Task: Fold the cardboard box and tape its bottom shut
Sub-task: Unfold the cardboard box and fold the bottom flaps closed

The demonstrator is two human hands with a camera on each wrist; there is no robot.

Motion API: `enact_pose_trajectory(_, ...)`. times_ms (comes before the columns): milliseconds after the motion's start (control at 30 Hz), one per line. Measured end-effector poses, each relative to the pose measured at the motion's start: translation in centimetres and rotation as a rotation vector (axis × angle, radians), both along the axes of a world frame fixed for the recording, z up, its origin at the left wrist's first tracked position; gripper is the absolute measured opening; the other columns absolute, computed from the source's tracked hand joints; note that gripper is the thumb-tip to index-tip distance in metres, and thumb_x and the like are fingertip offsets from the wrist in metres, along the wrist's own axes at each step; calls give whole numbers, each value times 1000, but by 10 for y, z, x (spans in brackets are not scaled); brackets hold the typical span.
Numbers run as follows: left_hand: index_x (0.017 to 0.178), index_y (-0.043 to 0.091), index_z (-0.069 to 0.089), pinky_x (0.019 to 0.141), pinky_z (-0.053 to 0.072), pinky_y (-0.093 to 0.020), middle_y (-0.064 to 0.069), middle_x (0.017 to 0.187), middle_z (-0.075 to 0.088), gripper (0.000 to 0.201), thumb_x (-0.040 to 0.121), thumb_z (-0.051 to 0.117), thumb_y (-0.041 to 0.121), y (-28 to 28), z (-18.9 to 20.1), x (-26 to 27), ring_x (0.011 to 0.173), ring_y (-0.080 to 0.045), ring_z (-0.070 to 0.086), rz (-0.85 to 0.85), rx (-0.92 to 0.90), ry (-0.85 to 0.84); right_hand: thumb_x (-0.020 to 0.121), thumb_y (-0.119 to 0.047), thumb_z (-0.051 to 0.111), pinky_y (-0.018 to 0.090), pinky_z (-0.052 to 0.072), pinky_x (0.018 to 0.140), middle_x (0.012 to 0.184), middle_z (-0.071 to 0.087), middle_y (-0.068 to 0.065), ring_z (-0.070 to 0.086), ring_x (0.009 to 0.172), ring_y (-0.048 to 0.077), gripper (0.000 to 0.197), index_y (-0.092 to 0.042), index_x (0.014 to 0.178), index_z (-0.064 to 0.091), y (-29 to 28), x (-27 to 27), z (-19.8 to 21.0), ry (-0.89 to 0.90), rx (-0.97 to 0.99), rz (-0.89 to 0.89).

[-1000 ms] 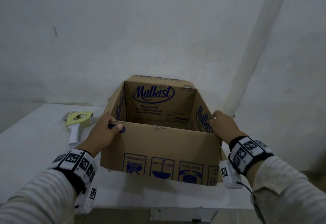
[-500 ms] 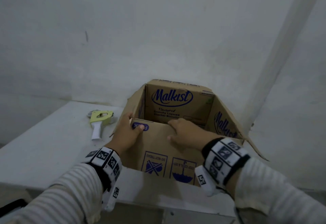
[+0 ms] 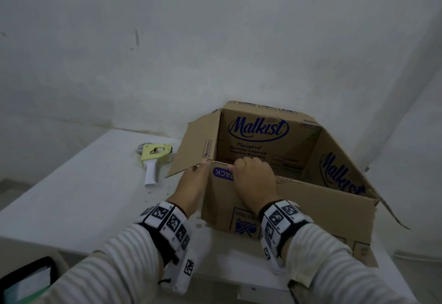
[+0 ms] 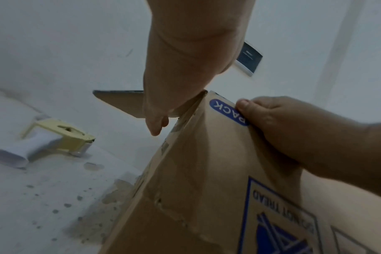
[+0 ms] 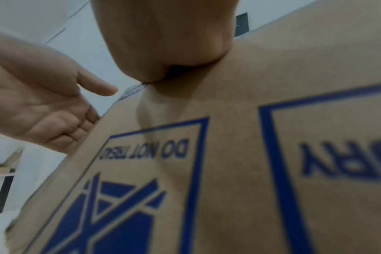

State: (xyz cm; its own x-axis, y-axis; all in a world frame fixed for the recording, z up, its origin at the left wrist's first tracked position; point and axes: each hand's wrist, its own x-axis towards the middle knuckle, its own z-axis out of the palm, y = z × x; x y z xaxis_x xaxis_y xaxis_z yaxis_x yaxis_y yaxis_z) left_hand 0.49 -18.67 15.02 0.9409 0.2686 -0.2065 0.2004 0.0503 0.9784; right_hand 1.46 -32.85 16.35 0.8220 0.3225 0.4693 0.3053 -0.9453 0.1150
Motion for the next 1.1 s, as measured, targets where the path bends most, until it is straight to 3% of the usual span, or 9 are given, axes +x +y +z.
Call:
enact_pose_trajectory(67,116,14,59,66,39,-27,-1,72,54,39,97,40,42,1,2,11,70,-20,54,93,-153,35,90,-39,36,27,39,45,57,58,-2,55,50,20,40,-20,61,55,2,2,0,-37,8,-7)
enact_pose_trajectory(133,111,6,63,58,38,-26,-1,64,51,42,95,44,40,-1,3,18,59,-17,46,167,-278,26,90,-40,31,27,39,46,57,58,-3,54,50,18,43,-21,61,56,3,2,-1,-63,22,-20)
enact_pose_trajectory(267,117,8,52,87,52,-43,-11,105,61,33,93,46,31,-8,9,24,95,-28,59,233,-310,-47,90,-40,33,26,38,47,57,57,-3,53,49,18,41,-21,61,56,3,-3,-2,-50,34,-33)
enact_pose_trajectory(400,113,7,51,66,39,-28,-9,94,57,26,100,35,22,-12,32,21,89,-26,52,115,321,-321,90,-38,36,26,39,49,58,57,-2,54,51,20,41,-19,61,57,1,-3,-2,-28,104,13)
enact_pose_trajectory(533,144,27,36,88,37,-20,-3,134,55,43,101,33,22,-13,30,26,118,-22,54,-193,774,-478,93,-21,55,32,50,78,105,52,3,55,90,19,23,-7,112,58,-8,-3,3,61,644,78)
enact_pose_trajectory(667,145,24,34,115,24,-26,2,154,33,44,102,33,23,-18,20,30,143,-15,29,-337,1026,-479,91,-14,60,21,45,88,142,23,7,40,118,15,59,-13,142,30,-23,-11,14,-82,1066,40)
enact_pose_trajectory(767,141,19,41,115,25,-36,0,149,39,43,101,32,33,-18,22,31,141,-18,31,-378,1064,-465,96,-23,51,27,31,104,151,23,9,28,135,22,46,-16,140,39,-33,-6,18,126,784,-99)
enact_pose_trajectory(900,129,20,45,115,12,-55,1,143,40,46,99,20,45,-32,24,21,139,-20,29,-381,1369,-388,100,-34,37,31,36,99,132,47,8,42,120,23,35,-16,123,54,-38,-4,9,198,427,-201)
enact_pose_trajectory(1100,142,16,31,116,4,-54,-6,154,28,62,96,14,54,-80,24,5,145,-24,17,-386,1431,-374,97,-35,29,39,33,103,134,54,12,47,124,30,46,-15,130,55,-60,-23,6,118,394,-252)
